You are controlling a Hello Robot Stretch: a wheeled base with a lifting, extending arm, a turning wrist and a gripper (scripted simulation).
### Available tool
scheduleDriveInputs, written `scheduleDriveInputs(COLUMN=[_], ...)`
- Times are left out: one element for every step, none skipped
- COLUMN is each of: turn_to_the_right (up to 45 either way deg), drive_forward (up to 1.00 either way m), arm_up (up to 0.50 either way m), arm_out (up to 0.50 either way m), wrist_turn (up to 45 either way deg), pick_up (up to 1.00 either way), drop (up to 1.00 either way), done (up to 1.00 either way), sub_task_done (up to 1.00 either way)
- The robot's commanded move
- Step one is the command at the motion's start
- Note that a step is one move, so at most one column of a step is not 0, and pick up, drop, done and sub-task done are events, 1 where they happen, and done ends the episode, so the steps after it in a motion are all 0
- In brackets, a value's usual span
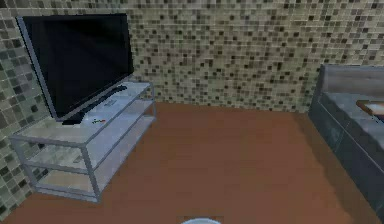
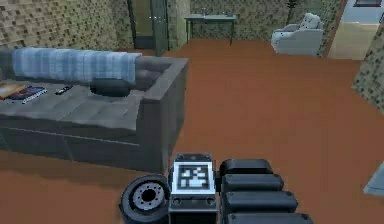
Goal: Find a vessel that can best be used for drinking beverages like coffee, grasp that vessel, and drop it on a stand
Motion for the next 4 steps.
scheduleDriveInputs(turn_to_the_right=[-3.0,0.0,0.0,36.0], drive_forward=[0.0,1.0,0.8,0.0], arm_up=[0.0,0.0,0.0,0.0], arm_out=[0.0,0.0,0.0,0.0], wrist_turn=[0.0,0.0,0.0,0.0], pick_up=[0.0,0.0,0.0,0.0], drop=[0.0,0.0,0.0,0.0], done=[0.0,0.0,0.0,0.0], sub_task_done=[0.0,0.0,0.0,0.0])
